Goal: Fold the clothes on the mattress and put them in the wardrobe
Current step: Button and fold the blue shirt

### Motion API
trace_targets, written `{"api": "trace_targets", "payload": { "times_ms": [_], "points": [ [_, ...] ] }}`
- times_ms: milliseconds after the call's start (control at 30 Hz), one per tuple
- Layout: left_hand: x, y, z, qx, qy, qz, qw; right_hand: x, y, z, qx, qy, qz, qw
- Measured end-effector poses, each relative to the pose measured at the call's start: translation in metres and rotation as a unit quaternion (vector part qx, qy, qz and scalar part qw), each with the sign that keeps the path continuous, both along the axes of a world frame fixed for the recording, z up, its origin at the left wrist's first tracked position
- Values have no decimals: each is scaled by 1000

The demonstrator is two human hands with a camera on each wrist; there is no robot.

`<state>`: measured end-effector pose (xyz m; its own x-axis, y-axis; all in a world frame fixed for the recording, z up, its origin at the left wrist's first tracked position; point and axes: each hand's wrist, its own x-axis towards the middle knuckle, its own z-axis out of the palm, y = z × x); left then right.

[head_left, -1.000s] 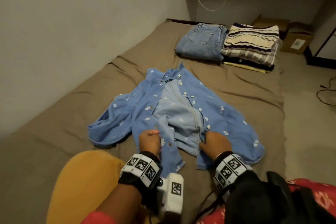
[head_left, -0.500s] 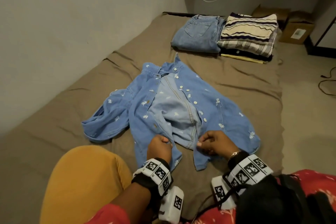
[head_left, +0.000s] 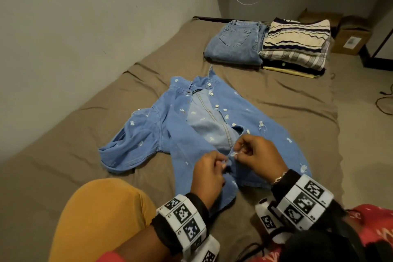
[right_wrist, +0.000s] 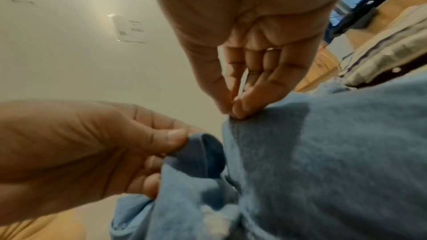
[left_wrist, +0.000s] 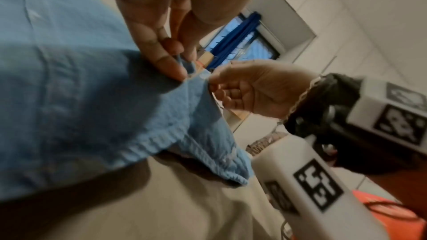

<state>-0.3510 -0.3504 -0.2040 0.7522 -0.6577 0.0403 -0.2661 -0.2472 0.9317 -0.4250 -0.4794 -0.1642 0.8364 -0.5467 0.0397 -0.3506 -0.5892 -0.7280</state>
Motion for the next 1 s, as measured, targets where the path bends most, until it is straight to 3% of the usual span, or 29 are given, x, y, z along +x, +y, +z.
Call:
{"api": "trace_targets", "payload": {
  "times_ms": [100,200,300,467,533,600,733,867,1000],
  "points": [
    [1,-2,0,-57,33,-28,997,1,2,-8,20,5,4,1000],
    [6,2,-6,-88,72,-44,992,-4,7,-24,158,15,-19,987],
    [9,3,-7,-112,105,-71,986,0,6,-33,164,32,9,986],
    [13,0,-7,-71,115,-16,991,9,4,-29,329,-22,27,944],
    [14,2,-11,-53,127,14,990,10,5,-31,354,-42,15,934],
    [12,3,-10,-56,151,30,986,11,7,-32,315,-57,22,947],
    [10,5,-3,-93,204,11,974,10,12,-32,139,-78,33,987],
    [13,4,-5,-98,204,41,973,11,17,-35,180,-110,13,977],
    [14,4,-5,-108,196,60,973,13,21,-34,72,-147,-2,986]
  ]
}}
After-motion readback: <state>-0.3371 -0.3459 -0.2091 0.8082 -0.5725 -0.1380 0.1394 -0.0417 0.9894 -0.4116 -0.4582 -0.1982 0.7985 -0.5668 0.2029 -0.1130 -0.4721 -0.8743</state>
